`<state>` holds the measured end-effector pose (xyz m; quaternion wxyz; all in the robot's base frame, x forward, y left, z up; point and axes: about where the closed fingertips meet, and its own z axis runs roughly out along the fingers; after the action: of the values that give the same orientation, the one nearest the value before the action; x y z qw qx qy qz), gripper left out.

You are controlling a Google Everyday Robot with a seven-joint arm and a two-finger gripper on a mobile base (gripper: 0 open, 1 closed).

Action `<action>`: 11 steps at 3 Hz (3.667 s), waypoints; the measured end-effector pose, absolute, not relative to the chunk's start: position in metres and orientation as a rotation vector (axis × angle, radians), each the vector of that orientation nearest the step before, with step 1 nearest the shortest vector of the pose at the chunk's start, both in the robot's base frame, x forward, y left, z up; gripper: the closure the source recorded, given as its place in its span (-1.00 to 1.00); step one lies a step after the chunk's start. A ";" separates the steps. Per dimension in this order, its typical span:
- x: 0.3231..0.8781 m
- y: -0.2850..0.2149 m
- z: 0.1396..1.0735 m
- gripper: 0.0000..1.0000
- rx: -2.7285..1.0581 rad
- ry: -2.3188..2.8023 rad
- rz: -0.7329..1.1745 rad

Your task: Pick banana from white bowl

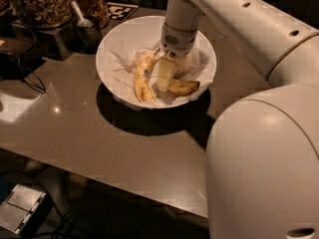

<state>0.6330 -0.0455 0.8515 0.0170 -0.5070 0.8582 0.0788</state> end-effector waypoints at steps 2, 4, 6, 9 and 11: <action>0.634 -0.046 0.849 0.62 -1.579 2.677 0.268; 0.629 -0.055 0.865 1.00 -1.579 2.575 0.253; 0.586 -0.093 0.915 1.00 -1.605 2.367 0.203; 0.517 -0.119 0.968 1.00 -1.717 2.102 0.122; 0.447 -0.144 0.976 1.00 -1.850 1.943 0.037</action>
Offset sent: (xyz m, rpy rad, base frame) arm 0.0008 0.0000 -0.0034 0.0060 0.0178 0.0003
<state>0.4475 -0.1441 0.9763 0.2274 -0.6714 0.7052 0.0134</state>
